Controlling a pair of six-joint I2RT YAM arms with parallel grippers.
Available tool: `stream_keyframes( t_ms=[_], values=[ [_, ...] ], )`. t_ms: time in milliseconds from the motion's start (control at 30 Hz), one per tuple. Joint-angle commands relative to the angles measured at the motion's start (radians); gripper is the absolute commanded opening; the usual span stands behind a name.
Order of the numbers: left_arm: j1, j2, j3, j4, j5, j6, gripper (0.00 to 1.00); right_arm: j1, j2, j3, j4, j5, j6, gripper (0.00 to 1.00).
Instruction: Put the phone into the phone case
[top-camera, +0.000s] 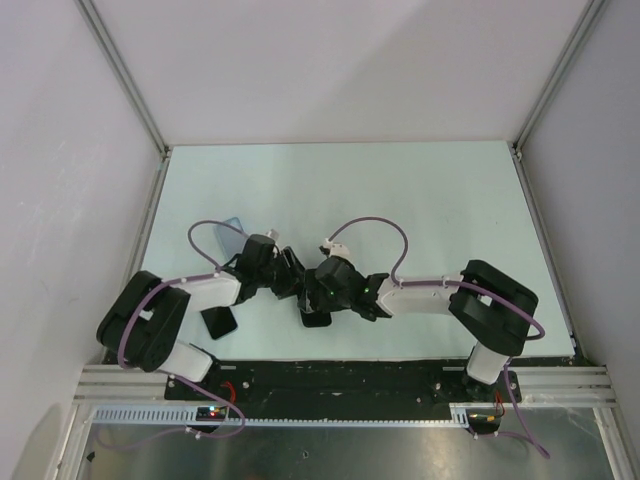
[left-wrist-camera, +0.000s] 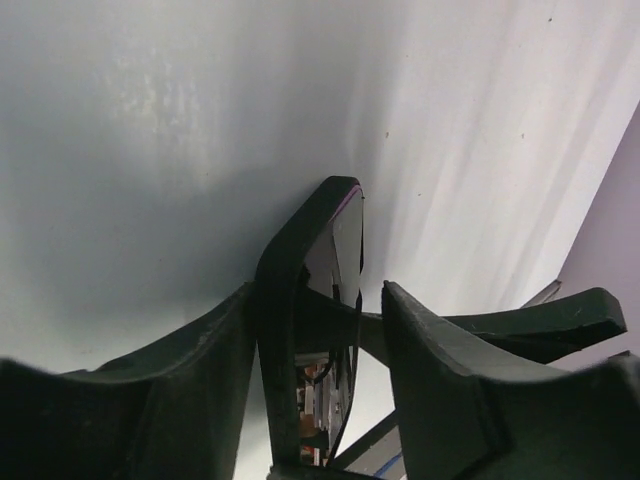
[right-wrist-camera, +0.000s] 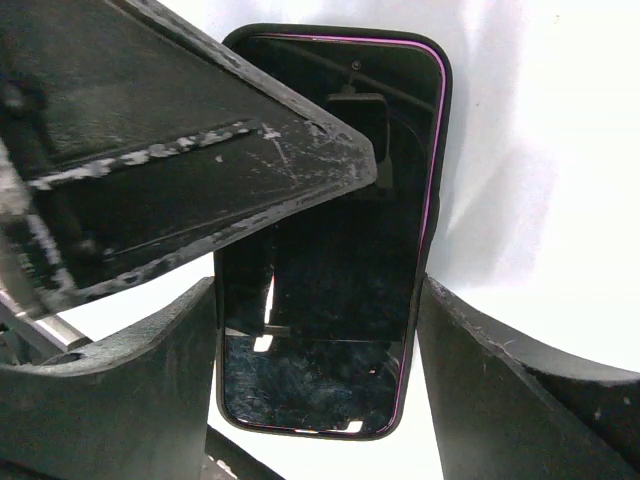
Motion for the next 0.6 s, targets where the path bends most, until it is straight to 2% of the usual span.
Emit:
stream_keyframes(
  t_ms=[0,100,233,333,400,567],
  values=[
    [-0.010,0.040,-0.018,0.029,0.027,-0.027,0.50,-0.011,0.033,-0.061,-0.045,-0.087,0.028,0.38],
    [-0.011,0.053,-0.021,0.030,0.024,-0.025,0.30,-0.013,0.028,-0.063,-0.047,-0.077,0.025,0.43],
    [-0.013,0.062,-0.020,0.029,0.023,-0.004,0.05,-0.018,-0.007,-0.082,-0.048,-0.057,0.014,0.66],
    [-0.009,0.055,-0.011,0.030,0.027,0.016,0.01,-0.047,-0.091,-0.124,-0.041,-0.052,-0.007,0.81],
    [-0.005,0.042,-0.002,0.030,0.039,0.030,0.00,-0.083,-0.183,-0.172,-0.027,-0.074,-0.026,0.87],
    [-0.004,-0.021,0.025,0.030,0.109,0.068,0.00,-0.241,-0.389,-0.312,0.155,-0.299,-0.065,0.92]
  ],
)
